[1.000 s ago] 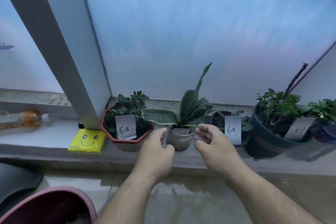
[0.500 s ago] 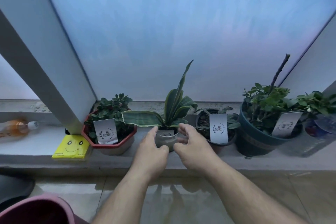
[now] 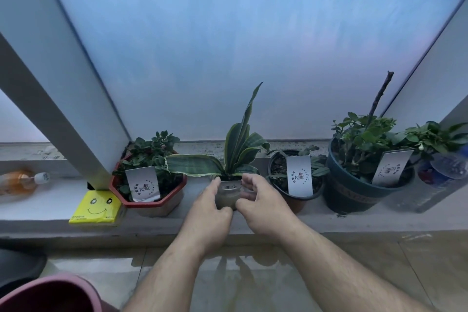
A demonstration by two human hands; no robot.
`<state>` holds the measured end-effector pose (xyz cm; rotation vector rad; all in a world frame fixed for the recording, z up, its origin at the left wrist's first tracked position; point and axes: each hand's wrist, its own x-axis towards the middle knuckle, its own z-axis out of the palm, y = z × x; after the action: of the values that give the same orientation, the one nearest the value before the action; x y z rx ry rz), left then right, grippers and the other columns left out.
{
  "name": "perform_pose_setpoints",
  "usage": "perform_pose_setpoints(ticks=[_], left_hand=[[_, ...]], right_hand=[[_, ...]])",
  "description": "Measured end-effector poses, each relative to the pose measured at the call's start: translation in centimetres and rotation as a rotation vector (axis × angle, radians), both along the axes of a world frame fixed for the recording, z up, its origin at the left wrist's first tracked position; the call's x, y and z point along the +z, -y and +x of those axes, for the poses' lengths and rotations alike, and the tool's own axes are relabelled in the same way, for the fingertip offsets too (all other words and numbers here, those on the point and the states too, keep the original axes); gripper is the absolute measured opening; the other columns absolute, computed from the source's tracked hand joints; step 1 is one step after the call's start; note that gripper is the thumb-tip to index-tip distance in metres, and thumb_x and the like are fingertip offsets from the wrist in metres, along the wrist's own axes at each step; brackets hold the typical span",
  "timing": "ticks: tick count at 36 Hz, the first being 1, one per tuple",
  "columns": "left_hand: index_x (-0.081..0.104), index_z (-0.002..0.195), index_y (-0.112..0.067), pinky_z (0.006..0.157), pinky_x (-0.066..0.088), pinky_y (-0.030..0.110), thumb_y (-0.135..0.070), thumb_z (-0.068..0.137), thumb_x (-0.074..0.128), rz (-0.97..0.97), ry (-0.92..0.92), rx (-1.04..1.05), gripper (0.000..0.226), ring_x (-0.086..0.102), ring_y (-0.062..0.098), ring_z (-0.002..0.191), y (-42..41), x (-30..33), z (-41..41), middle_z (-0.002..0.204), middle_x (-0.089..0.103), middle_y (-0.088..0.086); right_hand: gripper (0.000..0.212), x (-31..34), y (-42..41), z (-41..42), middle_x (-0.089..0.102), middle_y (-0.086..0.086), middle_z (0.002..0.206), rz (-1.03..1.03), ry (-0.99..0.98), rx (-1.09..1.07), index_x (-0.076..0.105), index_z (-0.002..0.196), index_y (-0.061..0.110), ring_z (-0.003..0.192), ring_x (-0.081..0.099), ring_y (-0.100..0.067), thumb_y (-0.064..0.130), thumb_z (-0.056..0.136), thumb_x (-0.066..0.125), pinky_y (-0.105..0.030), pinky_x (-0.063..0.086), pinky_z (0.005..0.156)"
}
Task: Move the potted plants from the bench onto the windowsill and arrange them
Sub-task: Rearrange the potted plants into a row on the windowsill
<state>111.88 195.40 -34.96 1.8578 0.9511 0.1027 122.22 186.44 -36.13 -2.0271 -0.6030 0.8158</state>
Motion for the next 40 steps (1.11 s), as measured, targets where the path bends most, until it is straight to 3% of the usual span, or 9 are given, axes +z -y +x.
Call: perform_pose_setpoints(ticks=[2, 6, 10, 14, 18, 21, 26, 34, 40], left_hand=[[0.025, 0.157, -0.029, 0.115, 0.035, 0.032, -0.008, 0.091, 0.051, -0.013, 0.001, 0.007, 0.074, 0.036, 0.009, 0.142, -0.1, 0.2, -0.2, 0.160, 0.034, -0.001], [0.026, 0.157, -0.030, 0.083, 0.047, 0.018, -0.005, 0.092, 0.051, -0.048, 0.044, 0.044, 0.074, 0.052, -0.012, 0.085, -0.4, 0.1, -0.4, 0.124, 0.056, -0.011], [0.026, 0.157, -0.027, 0.106, 0.039, 0.023, -0.004, 0.091, 0.049, -0.039, 0.036, 0.047, 0.073, 0.044, -0.001, 0.124, -0.5, 0.4, -0.6, 0.153, 0.043, -0.001], [0.026, 0.157, -0.022, 0.105, 0.031, 0.014, 0.002, 0.092, 0.047, -0.060, 0.065, 0.039, 0.072, 0.039, -0.005, 0.125, -0.4, 0.7, -0.7, 0.153, 0.041, -0.006], [0.026, 0.156, -0.026, 0.117, 0.031, 0.027, -0.002, 0.091, 0.049, -0.043, 0.052, 0.049, 0.073, 0.037, 0.007, 0.142, -0.7, 0.0, -0.8, 0.158, 0.036, -0.006], [0.025, 0.156, -0.026, 0.115, 0.031, 0.026, -0.001, 0.090, 0.049, -0.042, 0.057, 0.043, 0.074, 0.038, 0.009, 0.141, -0.7, -0.1, -0.8, 0.157, 0.037, -0.007], [0.025, 0.156, -0.030, 0.114, 0.037, 0.033, -0.004, 0.088, 0.050, -0.048, 0.058, 0.036, 0.076, 0.037, 0.009, 0.142, -0.7, -0.3, -0.6, 0.158, 0.037, -0.005], [0.024, 0.156, -0.031, 0.117, 0.035, 0.035, -0.006, 0.087, 0.050, -0.060, 0.048, 0.013, 0.078, 0.035, 0.009, 0.144, -0.8, -0.7, -0.5, 0.158, 0.036, -0.006], [0.024, 0.156, -0.032, 0.119, 0.031, 0.034, -0.007, 0.087, 0.051, -0.060, 0.044, -0.009, 0.078, 0.032, 0.008, 0.146, -0.7, -1.0, -0.3, 0.160, 0.033, -0.008]], right_hand=[[0.066, -0.1, 0.0, -0.1, 0.056, 0.008, 0.136, 0.001, -0.008, -0.003, 0.040, 0.152, 0.020, 0.121, 0.058, -0.003, 0.010, 0.089, 0.058, -0.014, 0.043, 0.092], [0.066, -0.4, 0.1, -0.1, 0.056, 0.006, 0.141, 0.006, -0.017, -0.017, 0.041, 0.152, 0.020, 0.121, 0.059, -0.004, 0.011, 0.088, 0.058, -0.015, 0.046, 0.090], [0.066, -0.5, 0.1, -0.1, 0.055, 0.006, 0.139, 0.012, -0.014, -0.015, 0.040, 0.152, 0.020, 0.121, 0.058, -0.004, 0.010, 0.089, 0.058, -0.012, 0.045, 0.081], [0.067, -0.4, 0.2, -0.4, 0.053, 0.004, 0.147, 0.021, -0.006, -0.009, 0.039, 0.153, 0.020, 0.123, 0.057, -0.004, 0.009, 0.089, 0.058, -0.009, 0.046, 0.073], [0.066, -0.4, 0.3, -0.4, 0.054, 0.008, 0.138, 0.023, -0.002, -0.006, 0.039, 0.153, 0.020, 0.122, 0.057, -0.004, 0.008, 0.090, 0.057, -0.008, 0.047, 0.068], [0.065, -0.3, 0.2, -0.4, 0.054, 0.013, 0.122, 0.014, 0.004, -0.006, 0.041, 0.150, 0.021, 0.114, 0.060, -0.004, 0.009, 0.089, 0.058, -0.011, 0.048, 0.076], [0.068, 0.3, 0.3, -0.5, 0.056, 0.011, 0.126, -0.020, 0.052, 0.046, 0.039, 0.151, 0.023, 0.120, 0.057, -0.005, 0.013, 0.086, 0.058, -0.023, 0.047, 0.102], [0.073, 0.6, 0.3, -0.4, 0.053, 0.015, 0.121, -0.041, 0.102, 0.094, 0.034, 0.154, 0.028, 0.120, 0.056, -0.004, 0.017, 0.086, 0.057, -0.032, 0.047, 0.108], [0.071, 0.5, 0.5, -0.4, 0.053, 0.018, 0.112, -0.042, 0.110, 0.090, 0.036, 0.153, 0.028, 0.115, 0.058, -0.003, 0.018, 0.086, 0.059, -0.025, 0.046, 0.103]])
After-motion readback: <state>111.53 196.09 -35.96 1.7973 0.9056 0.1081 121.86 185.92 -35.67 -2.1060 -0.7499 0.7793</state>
